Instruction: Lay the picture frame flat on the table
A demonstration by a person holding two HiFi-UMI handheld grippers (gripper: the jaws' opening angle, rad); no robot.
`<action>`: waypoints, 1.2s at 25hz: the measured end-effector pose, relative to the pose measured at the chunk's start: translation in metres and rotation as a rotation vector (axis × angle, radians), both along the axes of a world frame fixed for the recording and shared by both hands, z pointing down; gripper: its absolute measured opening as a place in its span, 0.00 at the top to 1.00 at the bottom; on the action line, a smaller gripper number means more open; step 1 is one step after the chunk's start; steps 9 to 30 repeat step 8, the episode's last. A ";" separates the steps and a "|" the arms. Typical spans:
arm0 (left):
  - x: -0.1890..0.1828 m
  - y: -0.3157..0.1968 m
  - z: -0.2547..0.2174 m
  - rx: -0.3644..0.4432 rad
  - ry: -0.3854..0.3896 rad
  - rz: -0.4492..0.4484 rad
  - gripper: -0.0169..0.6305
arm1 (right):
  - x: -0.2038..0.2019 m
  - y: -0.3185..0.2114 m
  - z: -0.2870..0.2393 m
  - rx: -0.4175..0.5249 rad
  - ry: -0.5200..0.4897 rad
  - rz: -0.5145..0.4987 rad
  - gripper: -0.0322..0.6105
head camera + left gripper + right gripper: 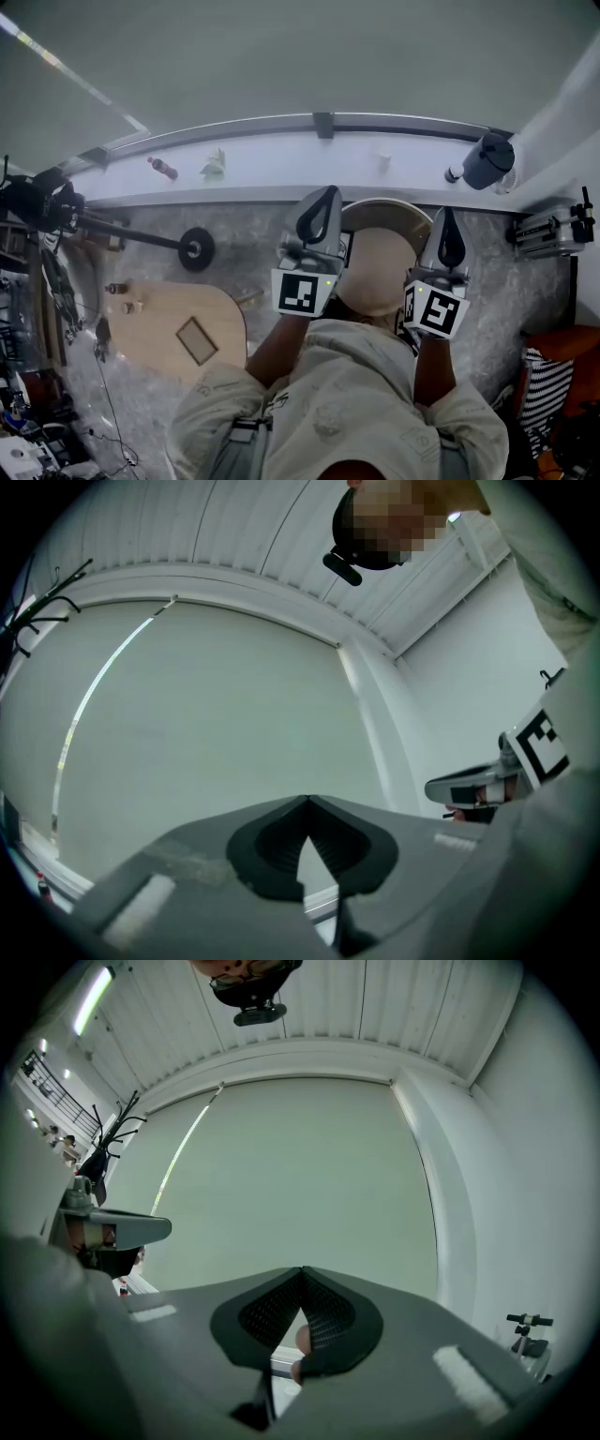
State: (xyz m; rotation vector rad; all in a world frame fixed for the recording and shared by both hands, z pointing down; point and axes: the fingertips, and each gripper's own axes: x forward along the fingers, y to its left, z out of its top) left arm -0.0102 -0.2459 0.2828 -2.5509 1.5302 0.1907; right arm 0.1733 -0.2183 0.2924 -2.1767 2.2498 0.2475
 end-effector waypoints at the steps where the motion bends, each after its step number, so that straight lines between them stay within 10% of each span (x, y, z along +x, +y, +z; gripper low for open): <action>1: 0.000 0.000 0.000 0.002 0.001 -0.001 0.97 | 0.000 0.000 0.001 -0.003 0.001 -0.001 0.95; 30: -0.002 -0.003 0.005 0.002 -0.002 -0.009 0.97 | -0.001 -0.005 0.009 -0.014 -0.001 -0.005 0.95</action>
